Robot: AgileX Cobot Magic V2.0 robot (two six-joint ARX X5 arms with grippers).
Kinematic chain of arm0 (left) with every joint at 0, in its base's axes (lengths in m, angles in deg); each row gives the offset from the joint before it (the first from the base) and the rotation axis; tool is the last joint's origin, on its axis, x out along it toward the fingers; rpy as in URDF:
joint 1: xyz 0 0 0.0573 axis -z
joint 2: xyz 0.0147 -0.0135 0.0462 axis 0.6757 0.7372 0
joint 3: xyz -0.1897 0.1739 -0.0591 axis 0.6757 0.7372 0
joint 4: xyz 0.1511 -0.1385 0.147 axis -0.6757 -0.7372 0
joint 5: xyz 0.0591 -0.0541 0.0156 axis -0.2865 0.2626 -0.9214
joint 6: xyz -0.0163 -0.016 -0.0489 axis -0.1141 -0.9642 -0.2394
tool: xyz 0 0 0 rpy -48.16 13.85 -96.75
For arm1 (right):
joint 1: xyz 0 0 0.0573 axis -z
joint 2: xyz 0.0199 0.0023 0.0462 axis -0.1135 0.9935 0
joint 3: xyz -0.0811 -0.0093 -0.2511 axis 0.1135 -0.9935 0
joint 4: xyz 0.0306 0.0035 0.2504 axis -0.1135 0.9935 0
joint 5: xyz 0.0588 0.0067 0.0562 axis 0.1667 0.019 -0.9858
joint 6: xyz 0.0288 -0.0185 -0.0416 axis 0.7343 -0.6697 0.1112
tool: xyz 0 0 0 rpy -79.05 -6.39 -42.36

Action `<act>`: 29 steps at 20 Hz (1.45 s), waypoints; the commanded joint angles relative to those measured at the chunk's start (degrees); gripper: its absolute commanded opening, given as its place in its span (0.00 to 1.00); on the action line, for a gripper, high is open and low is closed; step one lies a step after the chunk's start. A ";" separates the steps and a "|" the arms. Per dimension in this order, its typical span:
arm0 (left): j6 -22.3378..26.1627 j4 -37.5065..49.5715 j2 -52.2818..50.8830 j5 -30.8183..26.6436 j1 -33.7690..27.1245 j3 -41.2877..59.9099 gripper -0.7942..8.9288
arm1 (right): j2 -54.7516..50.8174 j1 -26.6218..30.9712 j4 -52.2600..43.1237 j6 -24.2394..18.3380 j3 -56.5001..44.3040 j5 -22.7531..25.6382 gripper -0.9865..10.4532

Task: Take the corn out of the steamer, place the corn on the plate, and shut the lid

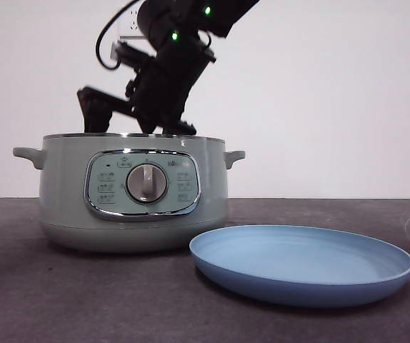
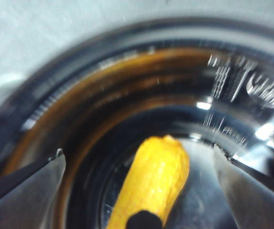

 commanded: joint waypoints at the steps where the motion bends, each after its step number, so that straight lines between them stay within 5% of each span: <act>1: -0.35 -2.58 -0.46 0.17 0.00 -0.74 0.07 | 1.88 -0.15 -0.22 0.76 0.11 0.72 0.60; 8: -0.35 -2.62 -0.46 0.15 0.00 -0.74 0.07 | 4.61 -0.42 0.66 0.72 0.11 1.46 0.55; 12: -0.35 -2.62 -0.46 0.15 0.00 -0.74 0.07 | 4.98 -1.05 0.13 -0.74 0.17 1.22 0.10; 13: -0.33 -2.62 -0.46 0.15 0.00 -0.74 0.07 | 4.74 -1.16 0.13 -0.76 0.22 1.22 0.08; 19: -0.31 -1.40 -0.46 0.17 0.00 -0.74 0.07 | -6.99 -1.36 1.44 -0.72 1.01 3.28 0.08; 23: -0.33 -0.98 -0.46 0.39 0.24 -0.74 0.07 | -21.51 -0.24 14.40 -0.76 1.01 7.43 0.08; 29: -0.33 -0.96 -0.46 0.39 1.55 -0.70 0.07 | -34.10 4.76 28.98 -2.97 -1.16 7.61 0.08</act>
